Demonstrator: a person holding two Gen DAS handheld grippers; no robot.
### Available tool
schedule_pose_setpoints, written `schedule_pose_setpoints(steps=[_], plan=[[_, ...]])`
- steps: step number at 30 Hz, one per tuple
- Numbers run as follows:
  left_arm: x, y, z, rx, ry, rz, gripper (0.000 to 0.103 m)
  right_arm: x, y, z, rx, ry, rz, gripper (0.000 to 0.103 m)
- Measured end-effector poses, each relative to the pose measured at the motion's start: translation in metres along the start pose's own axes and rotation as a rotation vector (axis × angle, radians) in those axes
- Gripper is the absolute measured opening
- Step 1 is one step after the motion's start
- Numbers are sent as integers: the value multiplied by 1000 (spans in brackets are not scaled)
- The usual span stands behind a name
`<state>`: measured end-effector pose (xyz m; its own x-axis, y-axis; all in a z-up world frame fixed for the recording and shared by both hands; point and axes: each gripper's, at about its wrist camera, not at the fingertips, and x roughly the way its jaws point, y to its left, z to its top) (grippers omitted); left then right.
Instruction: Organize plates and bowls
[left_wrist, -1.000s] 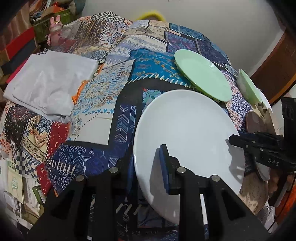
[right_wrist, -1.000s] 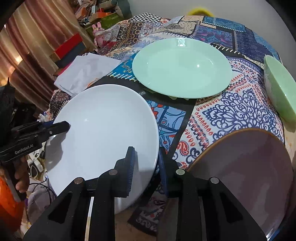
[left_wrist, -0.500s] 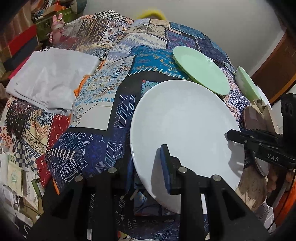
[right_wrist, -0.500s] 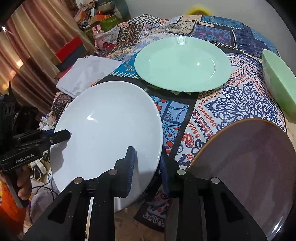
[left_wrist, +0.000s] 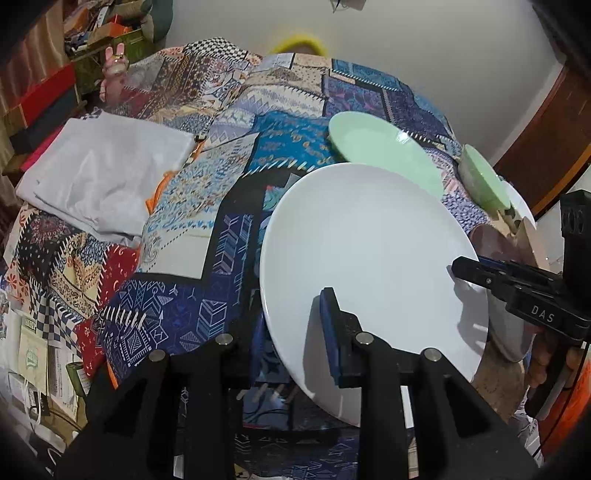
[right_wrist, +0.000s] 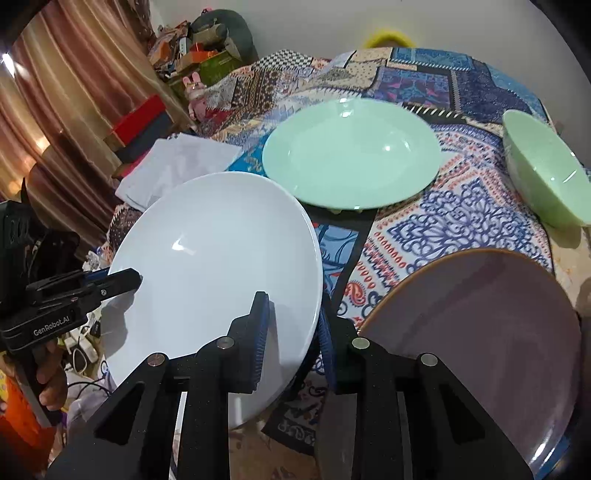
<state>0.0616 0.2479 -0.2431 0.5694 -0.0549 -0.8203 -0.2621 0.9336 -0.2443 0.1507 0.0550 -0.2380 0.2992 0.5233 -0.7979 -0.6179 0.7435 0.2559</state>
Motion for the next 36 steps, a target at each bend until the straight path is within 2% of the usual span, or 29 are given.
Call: schedule_pose_setpoints(steps=[9,18,36], plan=[[-17,-26,8,34,-41,-18,28,-32,-9,0,11,-65,-10,24],[-30,-71,13,95,-64,-57,28,-67,-30,-11,51,-117,-40,24],[-13,-148,2,184,-2,-115,28,-112,-86,-51,152,-158,-91,24]])
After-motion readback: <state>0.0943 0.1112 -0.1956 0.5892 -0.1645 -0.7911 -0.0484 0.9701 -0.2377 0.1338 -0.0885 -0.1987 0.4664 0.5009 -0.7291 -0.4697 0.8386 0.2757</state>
